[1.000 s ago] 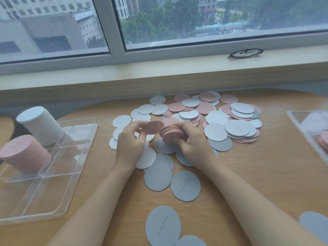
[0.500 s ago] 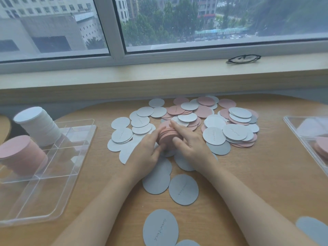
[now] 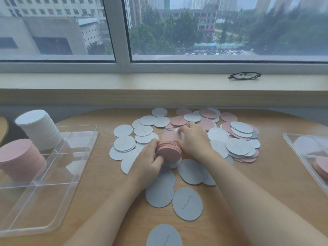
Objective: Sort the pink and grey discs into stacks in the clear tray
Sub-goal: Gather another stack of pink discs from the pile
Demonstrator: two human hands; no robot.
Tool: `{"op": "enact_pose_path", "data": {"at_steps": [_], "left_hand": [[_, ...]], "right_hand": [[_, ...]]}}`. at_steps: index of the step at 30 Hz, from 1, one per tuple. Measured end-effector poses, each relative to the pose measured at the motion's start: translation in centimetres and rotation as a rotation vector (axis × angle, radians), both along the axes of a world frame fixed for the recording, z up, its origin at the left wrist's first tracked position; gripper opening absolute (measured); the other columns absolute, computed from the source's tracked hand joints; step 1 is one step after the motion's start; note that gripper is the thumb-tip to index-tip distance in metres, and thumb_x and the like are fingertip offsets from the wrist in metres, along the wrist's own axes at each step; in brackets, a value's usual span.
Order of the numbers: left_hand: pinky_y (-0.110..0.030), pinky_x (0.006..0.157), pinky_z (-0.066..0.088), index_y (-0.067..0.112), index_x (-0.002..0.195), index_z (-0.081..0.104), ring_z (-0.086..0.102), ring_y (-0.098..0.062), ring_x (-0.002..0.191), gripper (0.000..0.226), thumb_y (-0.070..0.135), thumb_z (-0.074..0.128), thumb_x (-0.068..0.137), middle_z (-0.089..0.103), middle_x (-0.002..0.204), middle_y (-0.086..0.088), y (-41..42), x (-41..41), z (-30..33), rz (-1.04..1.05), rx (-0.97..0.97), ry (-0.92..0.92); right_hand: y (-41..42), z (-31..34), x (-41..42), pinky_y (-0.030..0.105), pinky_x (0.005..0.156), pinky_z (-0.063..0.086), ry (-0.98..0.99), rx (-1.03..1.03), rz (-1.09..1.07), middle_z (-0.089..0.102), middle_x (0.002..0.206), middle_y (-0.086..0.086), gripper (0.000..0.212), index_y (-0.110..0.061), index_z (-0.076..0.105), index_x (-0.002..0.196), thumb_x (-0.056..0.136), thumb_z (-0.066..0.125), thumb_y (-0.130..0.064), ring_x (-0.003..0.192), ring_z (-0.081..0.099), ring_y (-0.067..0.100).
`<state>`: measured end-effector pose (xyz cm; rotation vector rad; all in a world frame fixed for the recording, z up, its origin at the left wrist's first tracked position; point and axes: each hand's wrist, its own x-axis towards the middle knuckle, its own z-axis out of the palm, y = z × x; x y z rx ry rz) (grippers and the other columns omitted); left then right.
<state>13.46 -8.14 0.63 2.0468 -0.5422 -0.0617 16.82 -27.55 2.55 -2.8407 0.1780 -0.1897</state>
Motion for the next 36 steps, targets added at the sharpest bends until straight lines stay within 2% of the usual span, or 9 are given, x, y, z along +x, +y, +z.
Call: {"op": "enact_pose_path", "data": {"at_steps": [4, 10, 15, 18, 21, 24, 28, 32, 36], "left_hand": [[-0.018, 0.063, 0.037, 0.026, 0.103, 0.052, 0.049, -0.005, 0.071, 0.022, 0.023, 0.044, 0.083, 0.062, 0.090, 0.005, 0.0, 0.1, -0.1, 0.005, -0.004, 0.014], [-0.022, 0.068, 0.039, 0.028, 0.108, 0.053, 0.051, -0.009, 0.073, 0.022, 0.019, 0.048, 0.089, 0.062, 0.096, 0.006, 0.0, -0.1, 0.0, 0.020, -0.002, -0.001], [-0.026, 0.097, 0.044, 0.028, 0.141, 0.047, 0.054, -0.006, 0.115, 0.047, 0.016, 0.047, 0.095, 0.055, 0.131, 0.012, -0.1, -0.1, 0.0, 0.036, 0.021, -0.041], [-0.027, 0.110, 0.039, 0.027, 0.155, 0.035, 0.047, -0.008, 0.130, 0.059, 0.018, 0.047, 0.097, 0.047, 0.147, 0.012, 0.0, 0.0, 0.1, 0.032, 0.068, -0.057], [-0.027, 0.103, 0.042, 0.028, 0.146, 0.044, 0.053, -0.008, 0.119, 0.051, 0.012, 0.051, 0.098, 0.054, 0.134, 0.011, 0.0, -0.1, 0.3, 0.035, 0.063, -0.070], [-0.029, 0.092, 0.044, 0.029, 0.130, 0.051, 0.052, -0.012, 0.107, 0.038, 0.022, 0.050, 0.093, 0.058, 0.116, 0.006, 0.0, 0.0, 0.3, 0.038, 0.058, -0.072], [-0.026, 0.079, 0.042, 0.027, 0.117, 0.054, 0.053, -0.010, 0.096, 0.037, 0.028, 0.044, 0.081, 0.059, 0.106, 0.008, 0.1, 0.4, -0.2, 0.099, -0.010, -0.008], [-0.023, 0.074, 0.039, 0.026, 0.115, 0.054, 0.055, -0.008, 0.092, 0.038, 0.027, 0.043, 0.078, 0.061, 0.105, 0.009, 0.2, 0.6, -0.3, 0.114, -0.051, 0.001], [-0.022, 0.073, 0.037, 0.028, 0.114, 0.053, 0.053, -0.006, 0.089, 0.038, 0.028, 0.043, 0.078, 0.059, 0.104, 0.010, 0.1, 0.6, -0.3, 0.114, -0.045, 0.013]], "right_hand": [[-0.1, -0.3, 0.0, 0.036, 0.095, 0.038, -0.082, 0.146, -0.007, 0.052, 0.110, -0.004, 0.035, -0.025, 0.061, 0.109, 0.080, 0.073, -0.040, 0.113, 0.043, 0.023], [-0.8, 0.4, -3.7, 0.026, 0.071, 0.045, -0.268, 0.754, -0.020, 0.066, 0.081, -0.009, 0.018, -0.018, 0.058, 0.084, 0.081, 0.072, -0.007, 0.080, 0.063, 0.011], [-1.0, 1.0, -6.0, 0.031, 0.075, 0.052, -0.300, 0.973, 0.139, 0.074, 0.079, 0.002, 0.019, -0.014, 0.064, 0.094, 0.085, 0.068, 0.003, 0.075, 0.069, 0.016], [-0.7, 0.7, -5.6, 0.032, 0.074, 0.056, -0.184, 0.898, 0.200, 0.074, 0.077, 0.000, 0.018, -0.016, 0.068, 0.096, 0.093, 0.059, 0.000, 0.073, 0.070, 0.016], [-0.3, 0.3, -4.9, 0.044, 0.078, 0.059, -0.031, 0.880, 0.220, 0.071, 0.080, 0.005, 0.027, -0.019, 0.073, 0.097, 0.097, 0.050, -0.004, 0.070, 0.066, 0.016], [-0.8, 1.1, -3.4, 0.028, 0.074, 0.053, -0.136, 0.765, 0.187, 0.072, 0.081, -0.005, 0.026, -0.019, 0.075, 0.090, 0.093, 0.052, -0.005, 0.074, 0.064, 0.008], [-2.0, 1.5, 0.8, 0.033, 0.086, 0.049, -0.244, 0.362, 0.147, 0.063, 0.103, -0.005, 0.014, -0.020, 0.071, 0.102, 0.095, 0.060, -0.026, 0.097, 0.058, 0.011], [-1.9, 1.5, 4.8, 0.034, 0.096, 0.040, -0.101, -0.014, 0.211, 0.052, 0.124, -0.002, 0.036, -0.028, 0.064, 0.120, 0.090, 0.063, -0.048, 0.120, 0.046, 0.018], [-1.0, 1.6, 6.7, 0.033, 0.085, 0.037, 0.024, -0.226, 0.257, 0.050, 0.125, -0.003, 0.039, -0.030, 0.062, 0.119, 0.088, 0.061, -0.054, 0.117, 0.047, 0.021]]}}
